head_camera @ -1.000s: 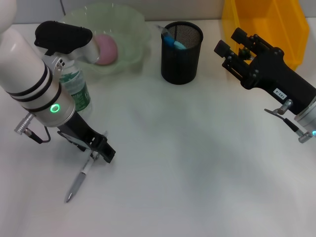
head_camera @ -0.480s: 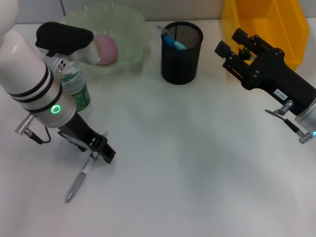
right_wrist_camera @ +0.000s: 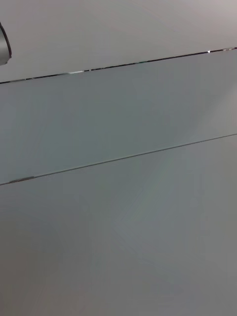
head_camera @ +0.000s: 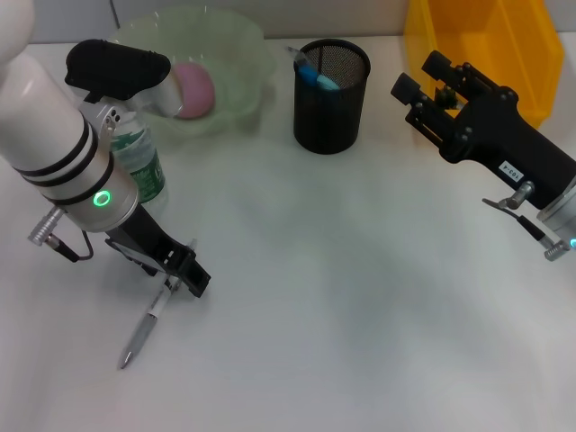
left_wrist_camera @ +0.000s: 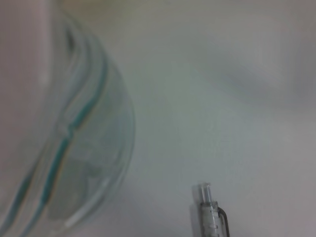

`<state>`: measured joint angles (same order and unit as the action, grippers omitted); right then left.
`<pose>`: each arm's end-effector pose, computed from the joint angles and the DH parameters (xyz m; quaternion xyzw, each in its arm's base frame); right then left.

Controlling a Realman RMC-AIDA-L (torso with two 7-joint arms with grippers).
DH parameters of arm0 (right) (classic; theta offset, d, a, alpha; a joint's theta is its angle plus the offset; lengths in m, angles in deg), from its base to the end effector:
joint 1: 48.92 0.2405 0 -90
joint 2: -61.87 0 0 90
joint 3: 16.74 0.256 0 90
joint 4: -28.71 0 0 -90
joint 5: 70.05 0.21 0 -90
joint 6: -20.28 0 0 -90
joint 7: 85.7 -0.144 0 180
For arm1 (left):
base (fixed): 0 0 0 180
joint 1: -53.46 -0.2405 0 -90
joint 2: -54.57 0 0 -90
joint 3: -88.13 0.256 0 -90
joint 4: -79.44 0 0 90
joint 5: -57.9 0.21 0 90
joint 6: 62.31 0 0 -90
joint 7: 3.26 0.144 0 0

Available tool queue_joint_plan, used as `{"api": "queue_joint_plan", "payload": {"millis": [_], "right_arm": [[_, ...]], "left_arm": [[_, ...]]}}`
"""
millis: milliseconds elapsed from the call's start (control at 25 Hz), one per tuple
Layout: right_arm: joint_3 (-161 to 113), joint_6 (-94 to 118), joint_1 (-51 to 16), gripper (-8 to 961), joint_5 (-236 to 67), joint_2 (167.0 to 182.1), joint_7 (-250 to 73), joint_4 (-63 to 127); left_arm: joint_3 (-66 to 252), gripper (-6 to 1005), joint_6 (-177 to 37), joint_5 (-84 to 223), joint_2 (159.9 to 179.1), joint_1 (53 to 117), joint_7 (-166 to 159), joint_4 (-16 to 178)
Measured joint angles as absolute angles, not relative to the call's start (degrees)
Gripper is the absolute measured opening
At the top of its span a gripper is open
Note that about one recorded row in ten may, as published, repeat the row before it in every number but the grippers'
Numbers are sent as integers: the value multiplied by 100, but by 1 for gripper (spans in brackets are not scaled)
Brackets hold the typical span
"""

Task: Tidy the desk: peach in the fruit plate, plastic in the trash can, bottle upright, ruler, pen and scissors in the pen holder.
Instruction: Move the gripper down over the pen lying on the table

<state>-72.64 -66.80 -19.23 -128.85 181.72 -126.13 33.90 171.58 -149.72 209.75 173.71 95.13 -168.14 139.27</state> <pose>0.2569 0.3154 -0.0340 -0.8045 0.1847 0.4638 0.3218 -0.2035 0.3556 -0.0371 -0.8317 -0.4730 0.2447 0.1569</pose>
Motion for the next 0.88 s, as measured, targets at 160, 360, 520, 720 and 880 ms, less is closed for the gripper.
{"api": "queue_joint_plan", "payload": {"millis": [160, 360, 520, 720, 880], "right_arm": [[-7264, -6679, -1912, 579, -12885, 18169, -12613, 3390], [-7264, -6677, -1895, 579, -12885, 18166, -12613, 3389], [-7264, -6674, -1888, 578, -12885, 18166, -12614, 3390], [-7264, -6673, -1879, 578, -12885, 18166, -12613, 3398], [-7264, -6673, -1877, 578, -12885, 18166, -12613, 3399]], "left_arm": [[17237, 743, -14964, 21013, 17366, 9533, -16812, 13928], [17299, 637, -14956, 21069, 17374, 9545, -16814, 13954], [17303, 623, -14943, 21073, 17375, 9563, -16813, 13955], [17303, 606, -14936, 21075, 17375, 9591, -16807, 13944], [17303, 592, -14937, 21075, 17375, 9592, -16796, 13936]]}}
